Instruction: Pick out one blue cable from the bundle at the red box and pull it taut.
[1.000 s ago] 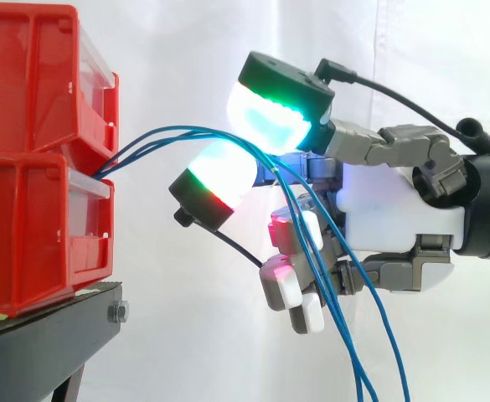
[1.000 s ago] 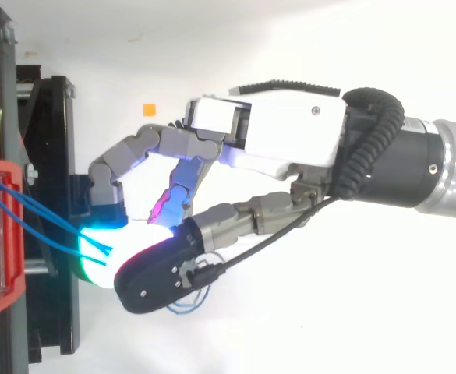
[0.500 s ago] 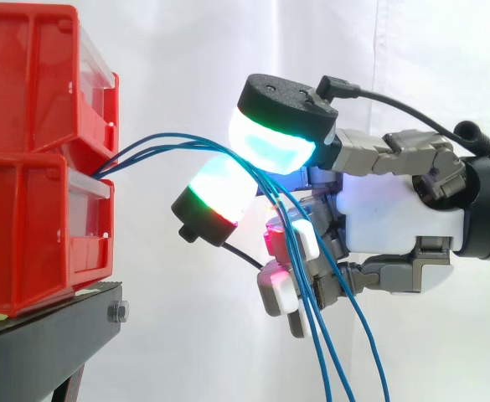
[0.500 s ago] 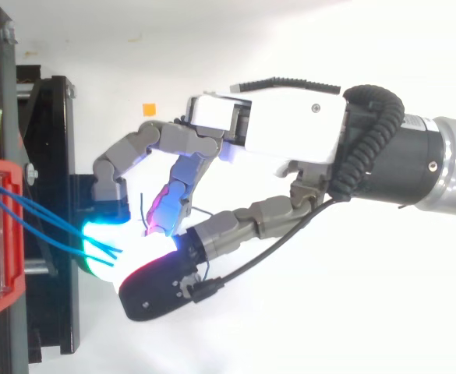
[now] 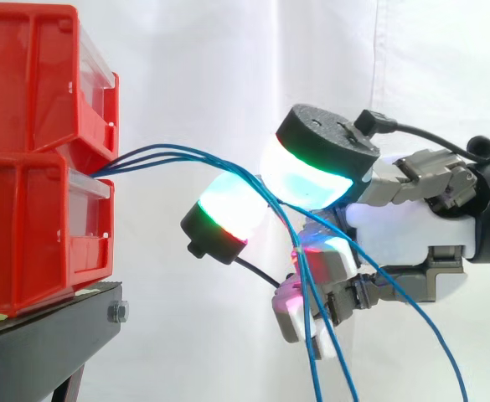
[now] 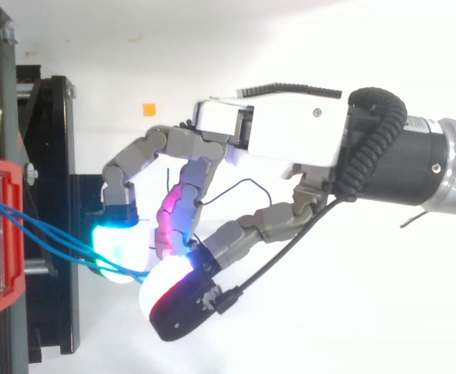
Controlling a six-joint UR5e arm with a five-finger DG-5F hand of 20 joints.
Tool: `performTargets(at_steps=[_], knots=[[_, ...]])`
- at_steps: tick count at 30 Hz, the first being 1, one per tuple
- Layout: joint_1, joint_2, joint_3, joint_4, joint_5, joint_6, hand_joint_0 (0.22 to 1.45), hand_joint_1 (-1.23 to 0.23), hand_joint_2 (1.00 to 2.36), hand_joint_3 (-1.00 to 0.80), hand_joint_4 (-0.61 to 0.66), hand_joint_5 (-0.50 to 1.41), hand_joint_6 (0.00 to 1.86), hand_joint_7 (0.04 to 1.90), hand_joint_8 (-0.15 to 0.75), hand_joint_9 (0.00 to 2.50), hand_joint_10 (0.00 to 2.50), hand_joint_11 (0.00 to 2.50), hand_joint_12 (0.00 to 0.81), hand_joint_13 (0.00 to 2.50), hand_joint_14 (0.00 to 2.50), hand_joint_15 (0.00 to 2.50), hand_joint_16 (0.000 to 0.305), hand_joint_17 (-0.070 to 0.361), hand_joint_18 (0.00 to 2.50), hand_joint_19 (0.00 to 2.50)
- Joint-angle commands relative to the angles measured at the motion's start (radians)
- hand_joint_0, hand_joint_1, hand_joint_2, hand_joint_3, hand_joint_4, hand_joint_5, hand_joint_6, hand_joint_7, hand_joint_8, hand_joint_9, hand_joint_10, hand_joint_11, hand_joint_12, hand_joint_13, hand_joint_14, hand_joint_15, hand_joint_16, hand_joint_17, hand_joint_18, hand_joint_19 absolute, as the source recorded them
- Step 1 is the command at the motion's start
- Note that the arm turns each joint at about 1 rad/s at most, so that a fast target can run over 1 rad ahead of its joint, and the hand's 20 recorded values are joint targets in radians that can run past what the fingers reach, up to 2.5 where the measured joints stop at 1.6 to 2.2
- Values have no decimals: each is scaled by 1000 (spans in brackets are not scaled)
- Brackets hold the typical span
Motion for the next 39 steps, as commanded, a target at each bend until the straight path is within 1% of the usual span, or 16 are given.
performTargets(at_steps=[1,2,5,7,9,10,14,17,19,21,25,26,31,34,37,39], knots=[[-1,17,2,-34,-8,-2,523,-867,1000,-500,-138,-34,912,947,277,1451,29,702,355,1155,24,583,50,112,1030,582],[-1,17,2,-34,-8,-2,503,-880,1000,-500,-134,-33,910,943,277,1447,29,691,361,1161,25,587,51,114,1038,574],[-1,30,2,-62,-8,-4,507,-878,1000,-500,-138,-32,909,947,271,1448,28,700,358,1160,23,583,50,113,1028,587],[-1,33,2,-80,-8,-4,543,-839,1000,-500,-160,-32,909,957,261,1453,30,697,346,1151,23,585,48,108,1021,590],[-1,33,2,-88,-8,-4,554,-806,1000,-500,-153,-30,907,930,257,1464,27,696,345,1156,23,586,47,106,1015,601],[-1,33,2,-88,-8,-4,572,-782,1000,-500,-153,-29,906,924,260,1469,29,699,338,1158,23,591,47,106,1014,608],[1,31,2,-88,-8,-5,596,-766,1001,-484,-144,-28,897,920,251,1486,30,706,336,1163,23,595,46,104,1020,618],[2,31,2,-86,-3,-5,594,-748,1008,-420,-142,-27,893,925,247,1501,30,703,333,1166,25,596,48,107,1026,624],[4,31,1,-85,-3,-8,589,-711,1010,-391,-135,-32,880,923,234,1499,27,696,339,1171,25,599,48,109,1014,642],[4,31,1,-83,-6,-10,587,-695,1011,-390,-134,-33,874,905,241,1495,27,682,342,1174,23,603,49,110,1010,644],[4,31,1,-77,-4,-10,578,-627,1011,-377,-86,-44,854,917,249,1449,27,688,352,1144,24,606,50,113,987,663],[4,31,2,-77,-4,-10,577,-587,1010,-376,-66,-47,850,916,250,1435,28,675,351,1141,25,614,50,114,976,674],[5,31,2,-71,-4,-10,583,-522,1010,-391,-20,-50,848,910,254,1425,29,685,357,1129,25,609,51,114,959,681],[5,31,2,-70,-4,-10,586,-502,1008,-410,-10,-49,846,940,259,1424,26,683,358,1128,23,617,51,114,969,680],[5,31,2,-68,-4,-10,554,-483,1000,-499,-15,-47,846,928,261,1429,27,691,362,1133,24,615,52,117,981,679],[5,31,2,-66,-4,-10,538,-482,1000,-500,-16,-46,846,927,266,1431,28,686,369,1139,22,603,53,120,992,668]])
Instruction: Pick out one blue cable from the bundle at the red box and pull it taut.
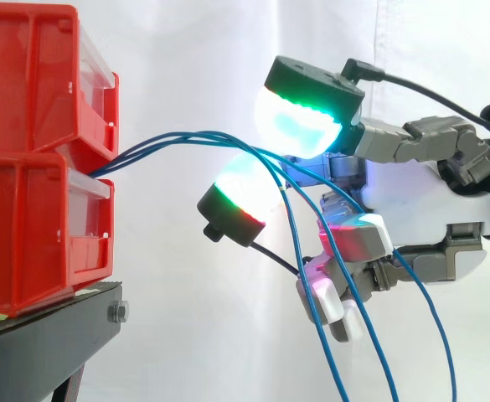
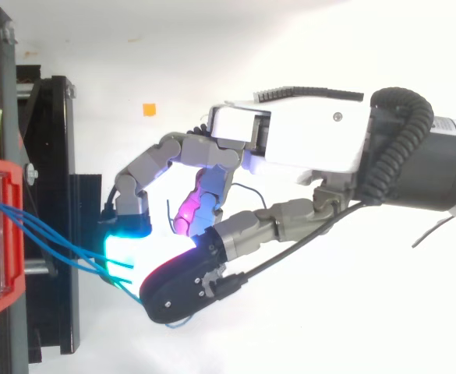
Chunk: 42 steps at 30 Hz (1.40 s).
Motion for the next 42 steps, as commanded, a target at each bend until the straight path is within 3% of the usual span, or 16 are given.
performTargets(at_steps=[1,7,9,19,26,35,42], knots=[[0,0,0,2,0,0,529,-482,1000,-500,-15,-45,845,928,270,1434,26,692,371,1143,22,606,53,120,992,662],[0,0,-1,5,0,0,500,-565,1000,-500,-3,-43,844,931,276,1441,25,679,377,1163,24,594,55,125,1026,640],[0,0,0,5,2,0,556,-650,1000,-500,-16,-46,848,955,261,1443,27,706,360,1168,25,612,50,113,1003,646],[0,0,0,6,2,0,596,-851,1017,-268,-19,-33,880,1050,260,1519,32,780,344,1197,26,633,47,105,1040,665],[0,0,0,6,2,0,644,-944,1000,-500,-129,-28,890,979,260,1539,32,778,333,1222,26,637,45,100,1077,641],[-1,0,-1,5,0,0,496,-828,1000,-500,-151,-14,877,1018,251,1595,28,721,335,1266,23,618,49,109,1136,622],[-3,0,0,6,2,2,475,-691,1000,-500,-201,-10,863,1012,246,1622,29,696,346,1284,24,599,52,117,1155,609]])
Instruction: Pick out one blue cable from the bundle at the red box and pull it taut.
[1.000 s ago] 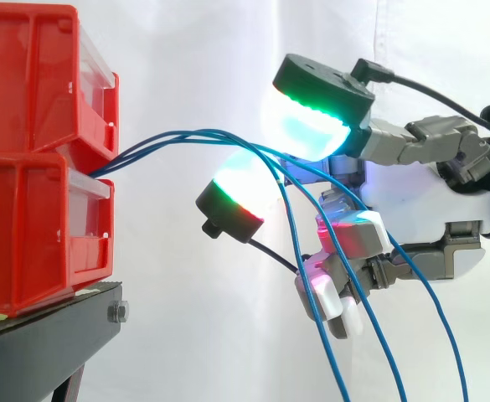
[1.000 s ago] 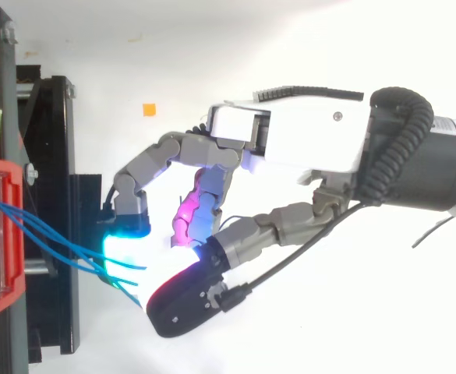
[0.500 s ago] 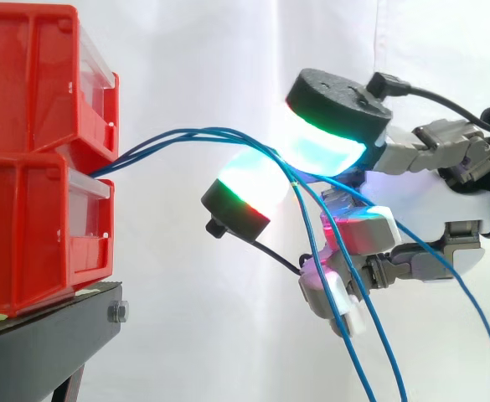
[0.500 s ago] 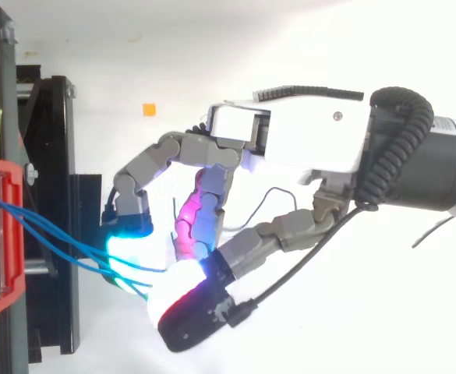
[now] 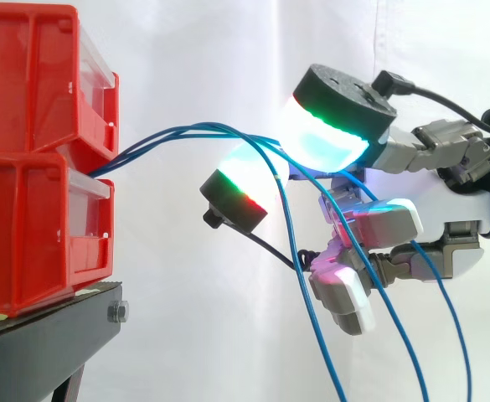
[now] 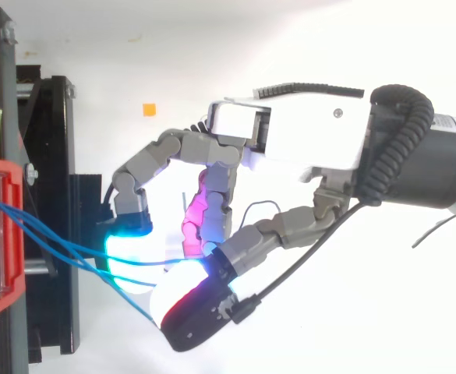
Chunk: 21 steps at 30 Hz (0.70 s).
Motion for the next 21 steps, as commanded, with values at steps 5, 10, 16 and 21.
performTargets(at_steps=[5,10,16,21], knots=[[0,0,0,1,0,-1,472,-670,1000,-500,-199,-10,852,959,244,1621,29,695,346,1283,22,599,52,117,1144,613],[0,0,0,1,-2,-1,486,-644,1000,-500,-189,-11,825,960,241,1607,27,689,344,1273,22,605,51,116,1133,624],[0,0,0,1,0,-1,568,-565,1007,-425,-63,-29,807,1011,225,1544,31,718,341,1239,24,642,48,108,1065,687],[0,0,0,4,0,-1,572,-590,1014,-329,-10,-39,814,1004,243,1518,32,724,349,1221,25,638,49,110,1050,686]])
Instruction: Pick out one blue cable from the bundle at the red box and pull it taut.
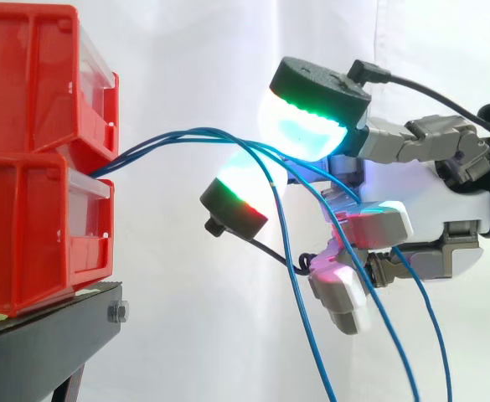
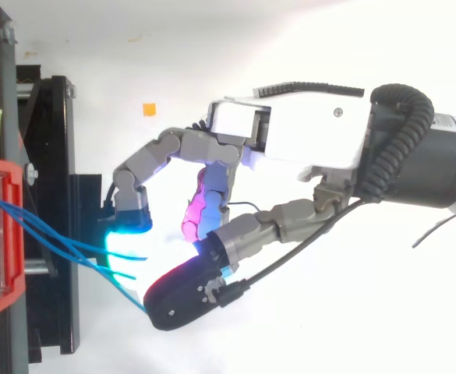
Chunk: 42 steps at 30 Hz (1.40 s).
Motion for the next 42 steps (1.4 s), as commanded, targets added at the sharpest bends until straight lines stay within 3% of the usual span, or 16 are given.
performTargets(at_steps=[1,12,23,30,32,38,42], knots=[[0,0,0,2,0,0,572,-610,1016,-301,-9,-40,814,1008,246,1519,28,731,349,1224,26,645,49,110,1051,678],[-5,0,0,0,-3,5,570,-711,1016,-267,11,-46,826,1026,265,1512,32,803,365,1234,25,652,50,112,1069,669],[-5,0,9,2,-3,2,644,-902,1007,-433,12,-58,874,1041,262,1521,33,881,345,1243,27,673,46,104,1087,671],[-5,0,11,-2,-3,3,737,-996,1000,-500,-187,-59,912,1029,266,1552,33,919,335,1271,28,693,44,99,1141,664],[-5,0,11,-3,-3,3,712,-1011,1000,-500,-201,-57,917,999,259,1563,33,920,336,1272,29,695,44,99,1142,659],[-6,0,12,-3,-3,5,484,-998,1000,-500,-103,-41,904,965,266,1574,32,884,352,1287,27,682,51,114,1172,644],[-6,0,12,-5,-3,6,438,-948,1000,-500,-71,-32,895,898,277,1609,31,863,366,1309,24,679,53,120,1215,636]])
